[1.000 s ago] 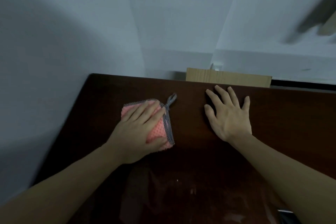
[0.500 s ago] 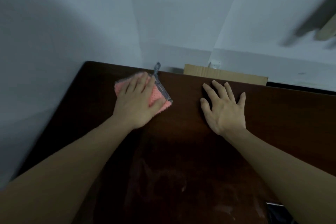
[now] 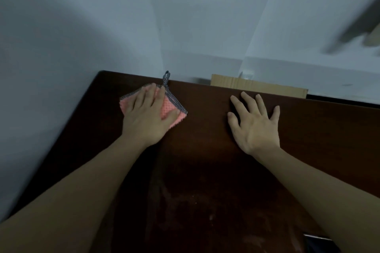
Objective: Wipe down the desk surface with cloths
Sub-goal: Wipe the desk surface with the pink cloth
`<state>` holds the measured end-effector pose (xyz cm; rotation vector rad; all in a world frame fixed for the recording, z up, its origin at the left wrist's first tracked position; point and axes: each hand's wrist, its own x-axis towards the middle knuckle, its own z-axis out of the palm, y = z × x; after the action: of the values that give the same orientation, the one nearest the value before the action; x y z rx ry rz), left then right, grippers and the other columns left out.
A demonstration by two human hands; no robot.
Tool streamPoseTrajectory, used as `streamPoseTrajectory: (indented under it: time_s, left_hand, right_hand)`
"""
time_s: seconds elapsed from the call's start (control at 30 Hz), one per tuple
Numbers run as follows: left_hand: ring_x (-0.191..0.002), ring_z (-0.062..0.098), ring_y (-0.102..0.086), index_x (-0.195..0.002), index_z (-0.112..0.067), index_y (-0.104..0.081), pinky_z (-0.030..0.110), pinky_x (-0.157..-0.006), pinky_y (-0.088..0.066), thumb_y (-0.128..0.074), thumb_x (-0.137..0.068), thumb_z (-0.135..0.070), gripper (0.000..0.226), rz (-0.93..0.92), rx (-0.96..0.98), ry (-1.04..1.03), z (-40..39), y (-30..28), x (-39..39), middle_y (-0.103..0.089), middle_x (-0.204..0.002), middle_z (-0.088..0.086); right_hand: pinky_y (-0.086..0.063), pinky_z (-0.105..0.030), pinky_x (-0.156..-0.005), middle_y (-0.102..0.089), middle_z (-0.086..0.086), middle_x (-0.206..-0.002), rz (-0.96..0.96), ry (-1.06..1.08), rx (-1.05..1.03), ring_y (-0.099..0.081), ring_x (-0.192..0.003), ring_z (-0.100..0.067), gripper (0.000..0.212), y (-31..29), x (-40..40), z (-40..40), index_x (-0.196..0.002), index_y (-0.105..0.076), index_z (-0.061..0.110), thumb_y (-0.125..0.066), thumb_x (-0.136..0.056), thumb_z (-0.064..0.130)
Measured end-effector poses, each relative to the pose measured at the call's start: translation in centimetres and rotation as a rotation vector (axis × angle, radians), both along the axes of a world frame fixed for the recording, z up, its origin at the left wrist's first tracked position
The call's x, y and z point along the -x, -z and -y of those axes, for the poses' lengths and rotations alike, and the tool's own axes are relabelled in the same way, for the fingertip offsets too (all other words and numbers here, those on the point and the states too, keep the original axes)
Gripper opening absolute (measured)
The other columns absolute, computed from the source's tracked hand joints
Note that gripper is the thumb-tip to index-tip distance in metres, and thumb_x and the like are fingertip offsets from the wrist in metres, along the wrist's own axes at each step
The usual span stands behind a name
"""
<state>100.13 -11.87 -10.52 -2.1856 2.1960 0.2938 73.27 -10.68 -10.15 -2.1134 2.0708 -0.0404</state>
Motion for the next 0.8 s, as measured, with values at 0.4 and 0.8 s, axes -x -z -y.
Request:
streamPoseTrajectory:
  time_s: [0.4,0.8]
  left_hand:
    - [-0.156,0.012,0.009,-0.160,-0.031,-0.003,0.033,-0.123,0.013,-0.011,-0.095,-0.081,0.083,-0.059,0.052,0.280,-10.2,0.6,-1.9,0.005,-0.168,-0.005]
    - [-0.156,0.017,0.006,-0.163,-0.028,0.000,0.044,-0.124,0.001,-0.019,-0.093,-0.078,0.087,-0.019,0.018,-0.026,4.6,0.4,-4.7,0.005,-0.170,-0.004]
  right_hand:
    - [0.008,-0.069,-0.118,-0.004,0.001,-0.171,-0.023,-0.058,-0.060,0.012,-0.156,-0.029,0.063,-1.9,-2.1,0.5,-0.162,-0.011,0.034,-0.015,-0.103,0.057]
    - [0.007,-0.070,-0.118,0.010,-0.001,-0.171,-0.023,-0.216,-0.095,0.016,-0.155,-0.034,0.060,-0.3,-9.6,0.7,-0.161,-0.004,0.036,-0.017,-0.105,0.053]
